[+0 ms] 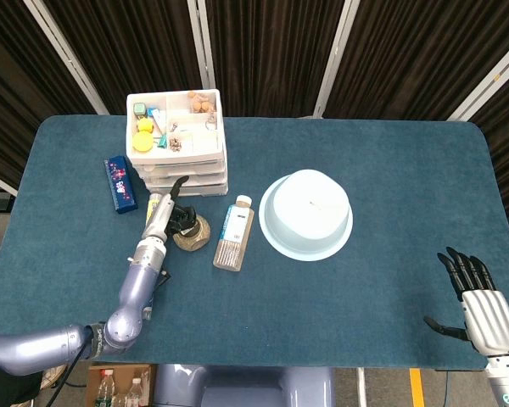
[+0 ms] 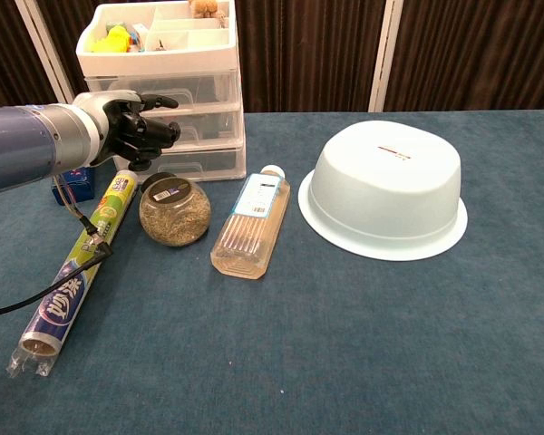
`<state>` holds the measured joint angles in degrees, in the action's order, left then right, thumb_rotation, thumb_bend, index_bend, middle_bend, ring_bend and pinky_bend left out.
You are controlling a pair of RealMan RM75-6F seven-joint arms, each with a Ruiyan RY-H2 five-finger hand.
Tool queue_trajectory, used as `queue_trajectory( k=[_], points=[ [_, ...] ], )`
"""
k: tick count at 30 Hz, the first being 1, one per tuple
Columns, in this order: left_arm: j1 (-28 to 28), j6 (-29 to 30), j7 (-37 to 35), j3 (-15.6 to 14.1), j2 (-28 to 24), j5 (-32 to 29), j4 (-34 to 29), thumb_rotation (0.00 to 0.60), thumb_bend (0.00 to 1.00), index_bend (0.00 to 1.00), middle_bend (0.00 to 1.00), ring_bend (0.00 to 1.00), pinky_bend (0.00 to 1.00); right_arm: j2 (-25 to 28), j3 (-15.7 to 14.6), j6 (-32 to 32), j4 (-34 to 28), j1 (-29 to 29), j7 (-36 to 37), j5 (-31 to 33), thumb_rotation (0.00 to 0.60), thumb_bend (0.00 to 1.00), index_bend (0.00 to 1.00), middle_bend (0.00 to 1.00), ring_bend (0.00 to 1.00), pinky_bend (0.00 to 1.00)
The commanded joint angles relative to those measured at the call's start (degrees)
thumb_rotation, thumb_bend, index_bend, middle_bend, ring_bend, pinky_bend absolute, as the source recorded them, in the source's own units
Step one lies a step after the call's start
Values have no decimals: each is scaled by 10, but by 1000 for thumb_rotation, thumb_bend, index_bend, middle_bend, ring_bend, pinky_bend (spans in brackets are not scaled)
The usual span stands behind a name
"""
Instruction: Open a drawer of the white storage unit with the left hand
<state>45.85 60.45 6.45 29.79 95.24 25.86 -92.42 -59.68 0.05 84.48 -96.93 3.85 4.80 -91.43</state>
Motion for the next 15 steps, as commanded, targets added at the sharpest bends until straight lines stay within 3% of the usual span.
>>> queue_trajectory(
  k=[1, 15],
  points=[
    [6, 3, -7, 4, 9, 2, 14, 600, 677, 47, 973, 890, 871, 1, 0, 0, -1, 0, 2, 0, 600, 124, 0, 0, 0, 0],
    [37, -14, -15, 23, 40, -12, 76, 600, 675, 46, 973, 890, 871, 3, 1, -2, -4, 1, 9, 4, 600, 124, 0, 0, 0, 0]
  ],
)
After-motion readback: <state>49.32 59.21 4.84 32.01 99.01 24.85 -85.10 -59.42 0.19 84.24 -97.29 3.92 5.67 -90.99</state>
